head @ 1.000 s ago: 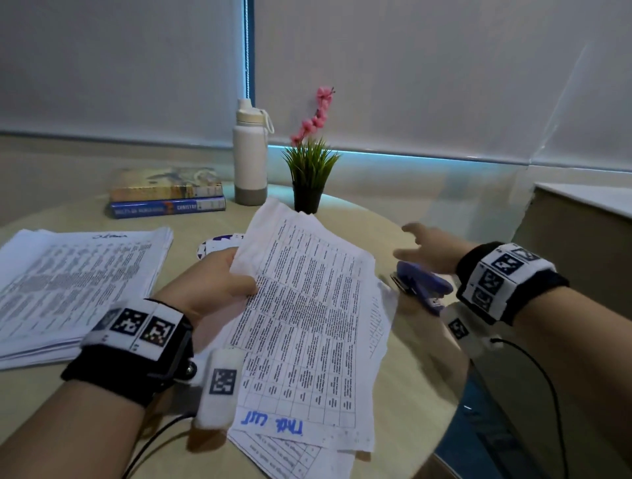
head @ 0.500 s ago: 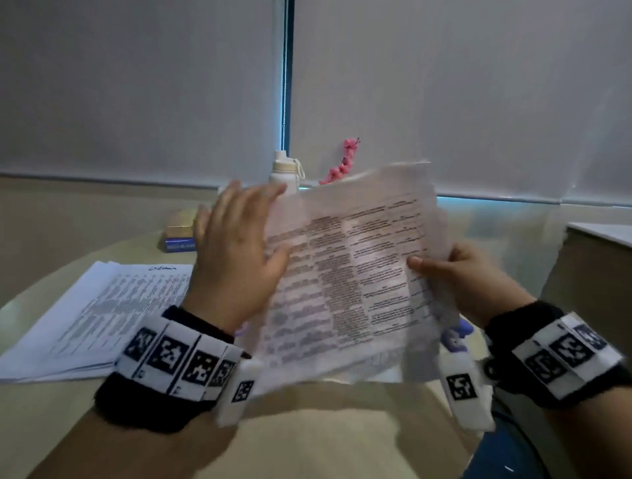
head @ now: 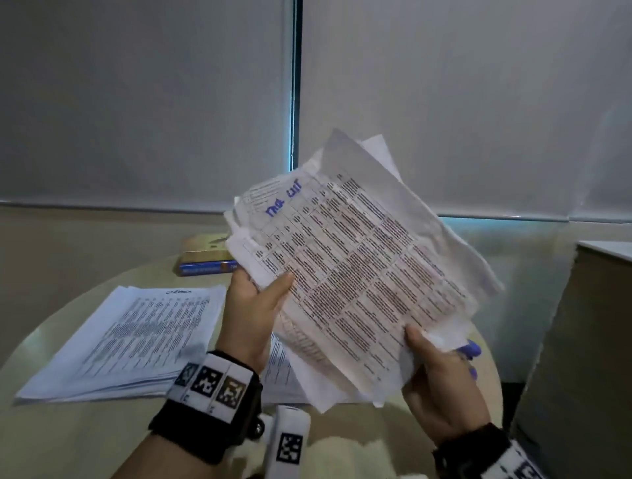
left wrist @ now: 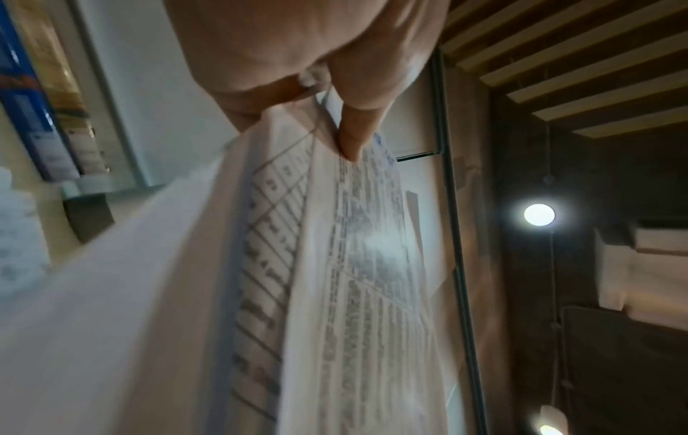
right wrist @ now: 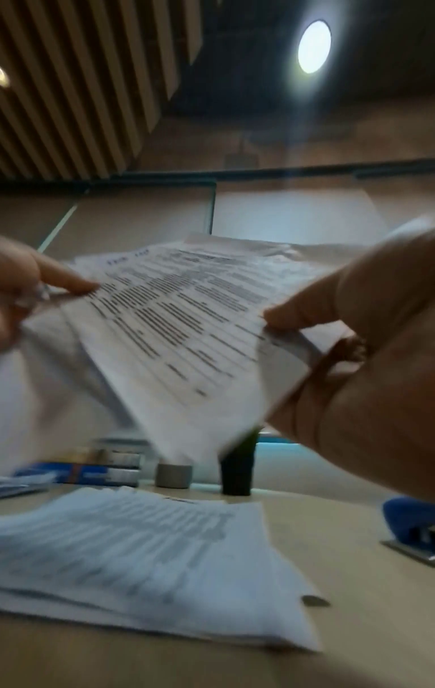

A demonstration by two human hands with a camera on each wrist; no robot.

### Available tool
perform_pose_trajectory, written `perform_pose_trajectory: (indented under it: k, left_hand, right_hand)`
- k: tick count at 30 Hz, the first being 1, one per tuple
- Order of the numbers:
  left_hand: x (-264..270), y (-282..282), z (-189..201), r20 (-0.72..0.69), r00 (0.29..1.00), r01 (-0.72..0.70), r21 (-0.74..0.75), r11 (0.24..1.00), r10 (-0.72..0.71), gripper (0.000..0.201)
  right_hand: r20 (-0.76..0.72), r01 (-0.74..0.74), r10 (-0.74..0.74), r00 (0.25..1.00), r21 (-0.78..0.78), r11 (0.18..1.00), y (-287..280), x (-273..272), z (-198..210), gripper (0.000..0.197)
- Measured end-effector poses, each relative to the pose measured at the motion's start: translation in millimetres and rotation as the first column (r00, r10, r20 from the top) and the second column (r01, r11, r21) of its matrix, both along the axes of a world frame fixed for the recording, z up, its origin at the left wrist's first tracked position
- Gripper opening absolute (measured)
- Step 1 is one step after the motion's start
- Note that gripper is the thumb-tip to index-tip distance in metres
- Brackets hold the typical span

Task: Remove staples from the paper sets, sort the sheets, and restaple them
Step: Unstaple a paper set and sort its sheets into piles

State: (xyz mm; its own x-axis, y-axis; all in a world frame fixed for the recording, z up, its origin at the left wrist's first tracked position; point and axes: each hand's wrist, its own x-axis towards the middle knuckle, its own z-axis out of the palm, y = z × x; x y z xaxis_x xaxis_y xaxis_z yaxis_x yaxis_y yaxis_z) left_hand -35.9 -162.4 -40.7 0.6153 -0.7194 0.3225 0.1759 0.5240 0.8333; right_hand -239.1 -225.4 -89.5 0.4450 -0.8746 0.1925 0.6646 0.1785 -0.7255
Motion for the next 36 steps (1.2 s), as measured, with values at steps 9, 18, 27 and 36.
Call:
perform_pose_trajectory:
  k: [9, 18, 27, 36]
  left_hand:
    - [12.7, 19.6, 21.8, 0.336, 0.931, -0.149, -0.001, 0.989, 0.140, 0.016]
    - [-13.6, 17.7, 15.7, 0.337, 0.942, -0.015, 0.027, 1.000, 0.005, 0.020]
    - [-8.9, 18.8, 4.3, 0.378, 0.926, -0.046, 0.056, 0.997, 0.022, 0.017]
    - [-2.5, 23.3, 12.5, 0.427, 0.900, 0.060, 0.078, 0.995, -0.088, 0.028]
  right_hand:
    - [-0.268, 0.090, -0.163, 0.950, -0.267, 0.960, -24.4, -63.0, 58.7, 0.046]
    - [-0.225, 0.262, -0.351, 0.909, -0.345, 0.901, -14.6, -31.2, 55.3, 0.017]
    - [-0.239, 0.209, -0.294, 0.925, -0.324, 0.923, -10.5, -27.0, 40.8, 0.043]
    - [-0.212, 0.179, -0.301, 0.930, -0.454, 0.873, -19.3, -33.2, 53.1, 0.047]
